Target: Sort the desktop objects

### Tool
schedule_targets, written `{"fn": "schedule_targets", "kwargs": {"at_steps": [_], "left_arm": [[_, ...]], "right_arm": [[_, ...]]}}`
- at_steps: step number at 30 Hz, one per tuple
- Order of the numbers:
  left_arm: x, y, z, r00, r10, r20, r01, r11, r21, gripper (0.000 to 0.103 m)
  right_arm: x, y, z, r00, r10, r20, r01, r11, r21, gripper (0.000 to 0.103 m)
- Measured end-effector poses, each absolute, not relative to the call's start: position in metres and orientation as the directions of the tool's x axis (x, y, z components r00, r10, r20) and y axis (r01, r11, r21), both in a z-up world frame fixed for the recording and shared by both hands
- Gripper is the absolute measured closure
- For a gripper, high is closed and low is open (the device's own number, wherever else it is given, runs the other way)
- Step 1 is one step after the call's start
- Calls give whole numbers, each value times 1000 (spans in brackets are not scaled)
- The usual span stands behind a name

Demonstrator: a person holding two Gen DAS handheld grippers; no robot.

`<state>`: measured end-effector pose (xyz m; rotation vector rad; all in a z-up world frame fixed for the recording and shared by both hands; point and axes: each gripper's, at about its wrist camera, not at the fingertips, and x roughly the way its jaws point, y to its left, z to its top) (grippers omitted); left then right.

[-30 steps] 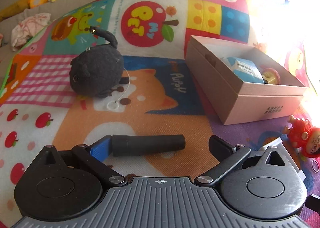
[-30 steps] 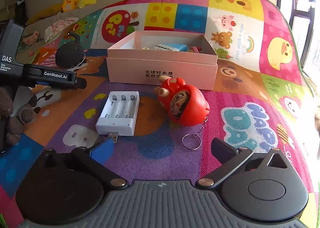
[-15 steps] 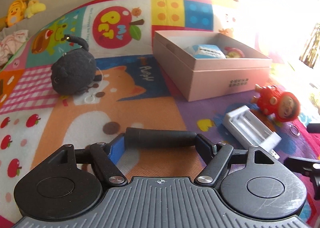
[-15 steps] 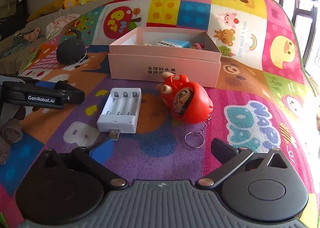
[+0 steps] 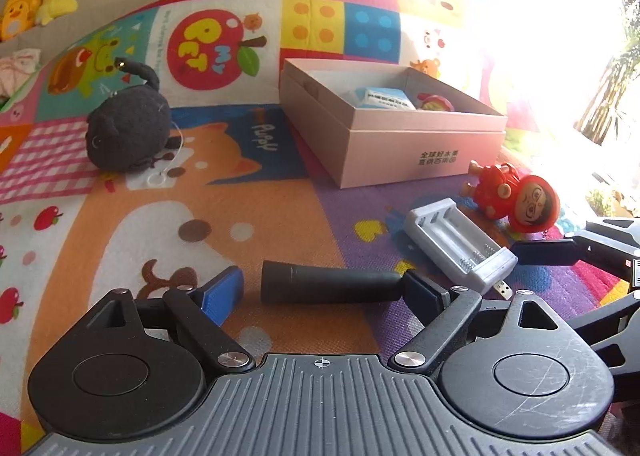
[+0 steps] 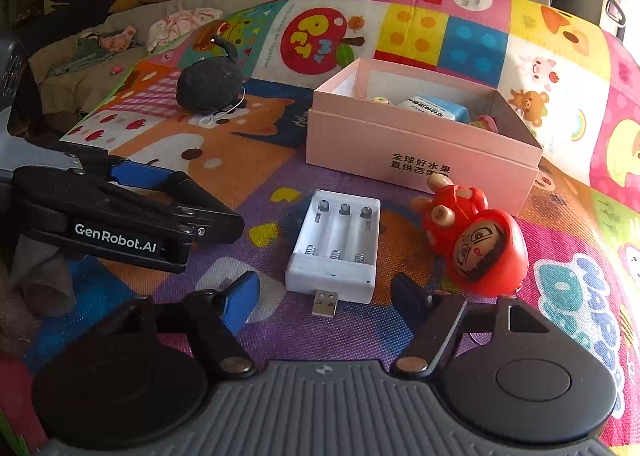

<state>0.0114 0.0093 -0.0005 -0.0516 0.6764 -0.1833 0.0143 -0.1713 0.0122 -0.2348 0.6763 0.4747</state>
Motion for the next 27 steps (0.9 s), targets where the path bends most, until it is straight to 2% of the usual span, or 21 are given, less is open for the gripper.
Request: {"fn": "schedule_targets", "kwargs": {"at_steps": [3, 10, 13, 15, 17, 20, 23, 25, 27], "left_arm": [[12, 9, 0, 765, -183, -618, 148, 983, -107, 10], [13, 10, -1, 763, -182, -621, 145, 983, -109, 8], [13, 10, -1, 762, -181, -621, 146, 983, -108, 8], [14, 9, -1, 761, -178, -624, 147, 984, -102, 7], [14, 8, -2, 761, -174, -625, 146, 985, -96, 7], [14, 7, -2, 760, -169, -627, 144, 985, -91, 7], [14, 7, -2, 760, -168, -627, 144, 985, -90, 6], [14, 7, -2, 760, -167, -628, 144, 986, -88, 6], [14, 6, -2, 760, -167, -628, 144, 986, -88, 6]], "right_arm": [[15, -174, 14, 661, 366, -655, -508, 861, -32, 53], [-6, -202, 20, 625, 380, -682, -553, 832, -43, 53], [-16, -219, 21, 655, 324, -683, -531, 840, -111, 52], [-17, -229, 20, 704, 242, -668, -474, 861, -187, 34], [-15, -239, 18, 753, 149, -641, -396, 881, -260, 28], [-8, -247, 16, 798, 30, -602, -281, 902, -328, 23], [0, -256, 21, 775, 70, -628, -260, 941, -217, 22], [2, -255, 24, 758, 127, -640, -267, 955, -127, 17], [5, -253, 26, 736, 182, -652, -268, 963, -34, 5]]}}
